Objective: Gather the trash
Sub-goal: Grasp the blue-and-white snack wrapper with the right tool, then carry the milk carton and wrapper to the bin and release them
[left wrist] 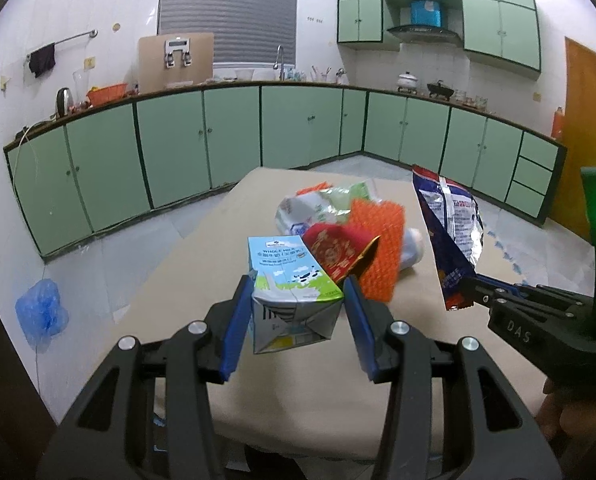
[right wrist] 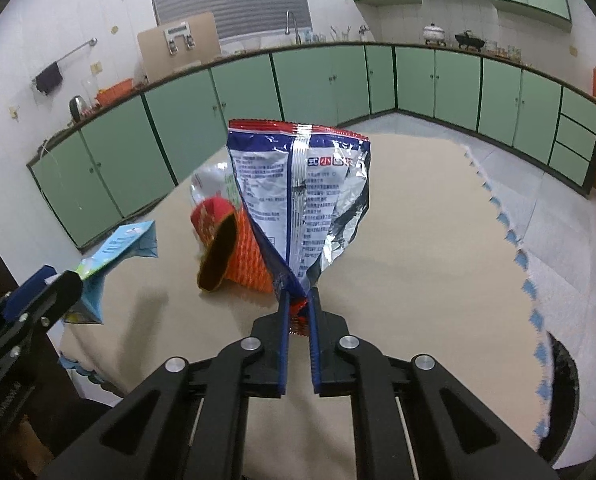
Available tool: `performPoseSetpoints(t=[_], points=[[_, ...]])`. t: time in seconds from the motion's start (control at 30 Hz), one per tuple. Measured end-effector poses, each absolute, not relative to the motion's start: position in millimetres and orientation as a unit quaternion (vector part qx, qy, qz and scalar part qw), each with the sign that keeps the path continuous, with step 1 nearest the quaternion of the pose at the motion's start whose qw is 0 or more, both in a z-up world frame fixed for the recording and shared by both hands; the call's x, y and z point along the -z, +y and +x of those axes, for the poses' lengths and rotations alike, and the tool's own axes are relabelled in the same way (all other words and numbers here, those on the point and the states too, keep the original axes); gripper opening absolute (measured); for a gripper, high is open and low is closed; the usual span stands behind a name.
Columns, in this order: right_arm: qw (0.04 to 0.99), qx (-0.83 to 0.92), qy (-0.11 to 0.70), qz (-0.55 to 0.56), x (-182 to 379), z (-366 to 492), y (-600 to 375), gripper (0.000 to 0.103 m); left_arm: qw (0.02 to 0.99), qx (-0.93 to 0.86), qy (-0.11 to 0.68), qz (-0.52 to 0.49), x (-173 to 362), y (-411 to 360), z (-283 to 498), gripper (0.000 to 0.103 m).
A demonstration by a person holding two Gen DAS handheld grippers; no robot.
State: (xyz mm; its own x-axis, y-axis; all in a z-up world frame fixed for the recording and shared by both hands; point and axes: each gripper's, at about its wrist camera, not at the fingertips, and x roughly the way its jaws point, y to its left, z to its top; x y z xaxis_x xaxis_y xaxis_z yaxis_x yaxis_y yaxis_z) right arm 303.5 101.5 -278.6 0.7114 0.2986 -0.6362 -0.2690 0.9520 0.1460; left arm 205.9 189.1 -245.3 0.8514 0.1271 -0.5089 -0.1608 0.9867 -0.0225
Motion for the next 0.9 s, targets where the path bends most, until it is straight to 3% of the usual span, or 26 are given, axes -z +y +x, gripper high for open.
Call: performPoseSetpoints(t=[0.9], points=[[0.949, -0.087, 0.295, 0.065, 220.6, 244.6, -19.6, 0.008, 0.975, 0.037, 0.218, 0.018, 197.9, 72.3, 185.5, 0.044]])
